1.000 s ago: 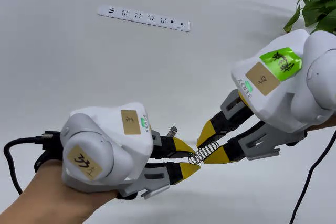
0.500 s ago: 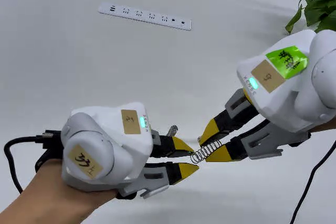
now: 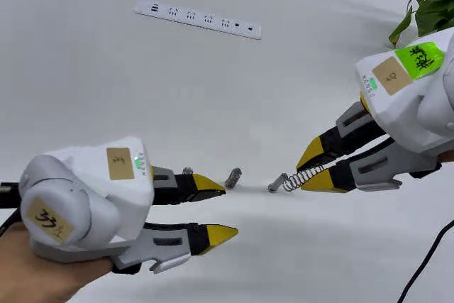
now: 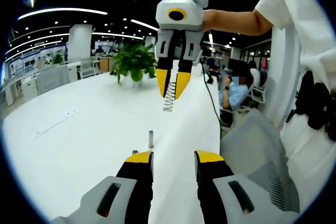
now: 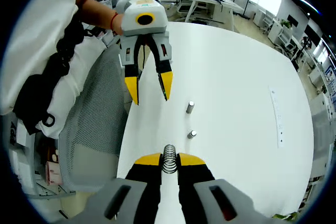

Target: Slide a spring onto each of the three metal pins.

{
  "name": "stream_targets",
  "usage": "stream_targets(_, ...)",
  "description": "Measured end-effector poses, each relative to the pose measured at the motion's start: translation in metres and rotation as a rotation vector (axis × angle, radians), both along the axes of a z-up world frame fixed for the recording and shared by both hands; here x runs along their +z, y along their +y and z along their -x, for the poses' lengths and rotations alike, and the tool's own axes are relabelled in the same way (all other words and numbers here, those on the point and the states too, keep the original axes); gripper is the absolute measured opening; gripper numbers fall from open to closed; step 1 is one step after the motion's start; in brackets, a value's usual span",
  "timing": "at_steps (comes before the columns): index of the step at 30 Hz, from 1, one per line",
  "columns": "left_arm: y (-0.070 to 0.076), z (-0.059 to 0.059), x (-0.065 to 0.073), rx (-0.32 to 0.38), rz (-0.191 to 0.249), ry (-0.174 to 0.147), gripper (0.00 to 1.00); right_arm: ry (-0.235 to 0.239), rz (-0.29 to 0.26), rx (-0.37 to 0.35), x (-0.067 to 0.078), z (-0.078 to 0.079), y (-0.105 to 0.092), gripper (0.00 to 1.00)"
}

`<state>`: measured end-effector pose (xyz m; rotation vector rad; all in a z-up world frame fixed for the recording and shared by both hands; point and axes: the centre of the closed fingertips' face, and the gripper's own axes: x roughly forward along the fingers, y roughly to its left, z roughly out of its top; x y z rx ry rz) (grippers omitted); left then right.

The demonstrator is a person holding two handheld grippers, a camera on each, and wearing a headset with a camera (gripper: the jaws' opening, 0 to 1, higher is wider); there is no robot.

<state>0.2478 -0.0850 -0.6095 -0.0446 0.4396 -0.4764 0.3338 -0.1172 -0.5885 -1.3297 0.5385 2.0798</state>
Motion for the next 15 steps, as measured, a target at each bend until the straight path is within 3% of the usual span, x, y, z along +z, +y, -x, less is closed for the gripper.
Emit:
stream_targets(8,0.03,0.015,-0.008,0.062,-0.026,0.022,0.48,-0.098,0.04,-0.049,-0.023,-0.031,0.005,0.12)
stream_targets(10,0.037,0.016,-0.008,0.075,-0.045,-0.001,0.52,-0.106,0.05,-0.054,-0.03,-0.036,0.007,0.12)
stream_targets(15,0.047,0.018,-0.012,0.102,-0.06,-0.001,0.64,-0.111,0.074,-0.065,-0.045,-0.042,0.006,0.12)
